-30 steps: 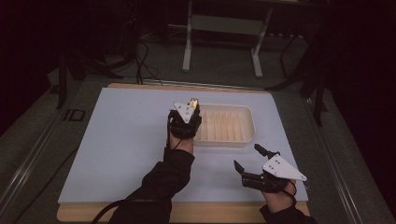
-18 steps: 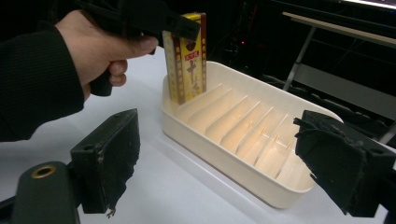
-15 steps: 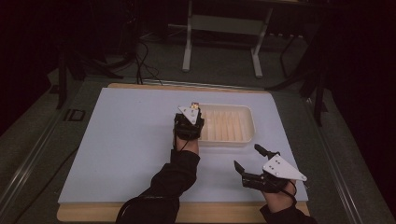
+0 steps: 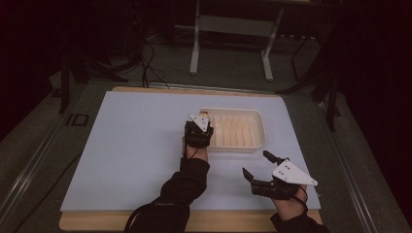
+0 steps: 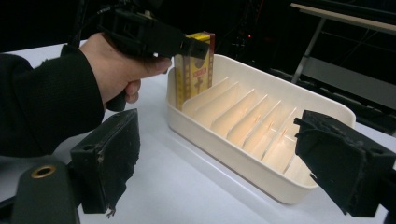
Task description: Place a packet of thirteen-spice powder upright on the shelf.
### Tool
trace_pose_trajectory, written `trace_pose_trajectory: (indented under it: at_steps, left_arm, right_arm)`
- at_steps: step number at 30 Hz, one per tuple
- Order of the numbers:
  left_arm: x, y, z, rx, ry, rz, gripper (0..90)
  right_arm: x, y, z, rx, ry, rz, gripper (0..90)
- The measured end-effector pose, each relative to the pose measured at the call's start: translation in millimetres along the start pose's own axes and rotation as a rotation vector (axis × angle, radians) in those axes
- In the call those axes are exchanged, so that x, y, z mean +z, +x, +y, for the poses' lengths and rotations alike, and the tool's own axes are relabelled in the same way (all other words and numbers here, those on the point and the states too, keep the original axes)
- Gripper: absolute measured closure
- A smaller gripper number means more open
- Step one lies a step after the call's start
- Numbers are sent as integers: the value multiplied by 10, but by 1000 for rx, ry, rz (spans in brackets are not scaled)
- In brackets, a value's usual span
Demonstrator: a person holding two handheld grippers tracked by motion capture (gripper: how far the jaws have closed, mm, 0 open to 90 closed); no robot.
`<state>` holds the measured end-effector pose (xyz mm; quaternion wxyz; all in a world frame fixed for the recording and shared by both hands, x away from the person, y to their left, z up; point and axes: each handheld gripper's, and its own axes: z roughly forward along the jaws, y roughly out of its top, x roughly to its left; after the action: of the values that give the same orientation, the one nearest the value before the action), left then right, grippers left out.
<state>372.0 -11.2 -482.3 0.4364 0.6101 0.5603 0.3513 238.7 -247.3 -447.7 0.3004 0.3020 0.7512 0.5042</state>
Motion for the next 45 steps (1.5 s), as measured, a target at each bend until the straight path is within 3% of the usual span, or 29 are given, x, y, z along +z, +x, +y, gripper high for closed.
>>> trace_pose_trajectory:
  at_steps: [8, 15, 17, 20, 23, 24, 29, 30, 31, 35, 37, 45]
  left_arm:
    - [45, 0, -56, -2, 4, -4, 686]
    - [72, 18, -34, -1, 32, -34, 659]
    - [57, 9, -19, -5, 29, -48, 629]
    - [5, -13, 24, 20, 10, -51, 543]
    - [-11, -10, 66, 13, 36, -78, 466]
    - [-64, 21, 109, -16, 35, -102, 466]
    - [-184, 96, 202, -37, 26, -156, 419]
    - [-245, 133, 247, -31, 39, -191, 419]
    - [-273, 148, 261, -30, 42, -216, 361]
    - [-378, 174, 301, -9, 56, -278, 281]
    - [-426, 185, 310, 10, 56, -355, 182]
    - [-633, 137, 358, 62, 55, -455, 133]
  right_arm:
    - [0, -17, -5, 11, 4, 9, 137]
    - [1, -22, -5, 17, 3, 12, 137]
    - [1, -24, -4, 19, 4, 14, 138]
    - [-3, -30, -3, 19, 1, 13, 137]
    - [-6, -35, -3, 23, 0, 11, 137]
    - [-6, -38, -3, 25, 1, 12, 137]
    - [-16, -44, 0, 29, 0, 12, 138]
    - [-15, -45, 0, 28, 0, 12, 137]
    - [-12, -45, 0, 27, 1, 12, 137]
    - [-2, -39, -2, 28, 3, 12, 137]
    - [2, -37, -4, 31, 7, 12, 137]
    - [11, -31, -5, 33, 13, 15, 137]
